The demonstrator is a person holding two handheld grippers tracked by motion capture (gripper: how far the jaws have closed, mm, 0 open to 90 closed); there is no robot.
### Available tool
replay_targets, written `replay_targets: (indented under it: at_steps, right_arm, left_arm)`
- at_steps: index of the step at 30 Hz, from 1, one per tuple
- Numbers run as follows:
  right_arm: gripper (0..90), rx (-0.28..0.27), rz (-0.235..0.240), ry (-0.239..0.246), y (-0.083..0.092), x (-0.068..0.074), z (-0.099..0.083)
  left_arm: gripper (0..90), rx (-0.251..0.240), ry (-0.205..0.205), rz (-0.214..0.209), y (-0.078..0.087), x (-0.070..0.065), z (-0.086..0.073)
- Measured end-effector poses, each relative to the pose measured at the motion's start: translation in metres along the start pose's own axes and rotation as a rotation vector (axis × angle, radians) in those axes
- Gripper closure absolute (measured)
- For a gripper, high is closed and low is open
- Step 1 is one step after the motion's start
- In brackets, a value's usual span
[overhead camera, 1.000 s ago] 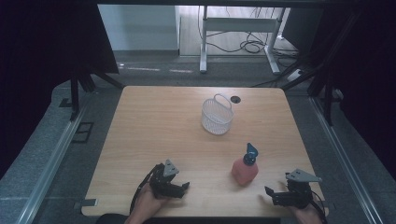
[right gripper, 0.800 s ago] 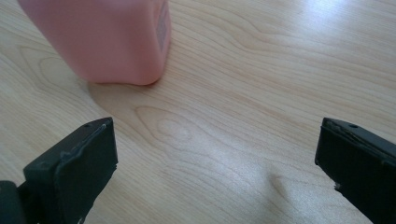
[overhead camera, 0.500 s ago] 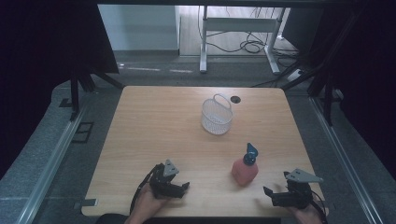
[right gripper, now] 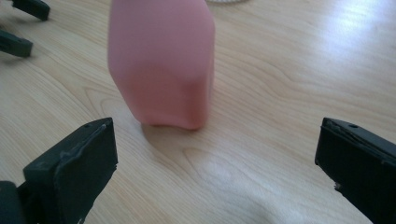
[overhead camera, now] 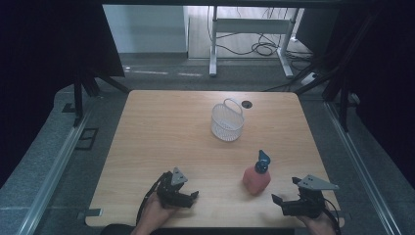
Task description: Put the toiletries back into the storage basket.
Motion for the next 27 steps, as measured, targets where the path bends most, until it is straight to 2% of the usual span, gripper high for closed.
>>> replay_targets:
  at_steps: [5, 17, 27]
  right_arm:
    - [0.0, -0.017, 0.033, 0.011, -0.002, 0.006, 0.008]
    - [0.6, -0.02, 0.069, 0.025, -0.008, 0.014, 0.026]
    - [8.5, -0.024, 0.096, 0.026, -0.013, 0.02, 0.047]
  left_arm:
    - [10.2, 0.0, 0.0, 0.0, 0.0, 0.0, 0.0]
    - [10.2, 0.0, 0.001, 0.001, 0.0, 0.0, 0.0]
    - [10.2, 0.001, -0.002, 0.001, 0.0, 0.0, 0.0]
Point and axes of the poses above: each handheld gripper's, and its own axes: y roughly backward along the jaws, z roughly out of its top, x roughly to its left, the point moved 4 cm from there along -y, roughly forward along the jaws, and after that the axes turned 14 degrees about z, right-handed, at the moved point
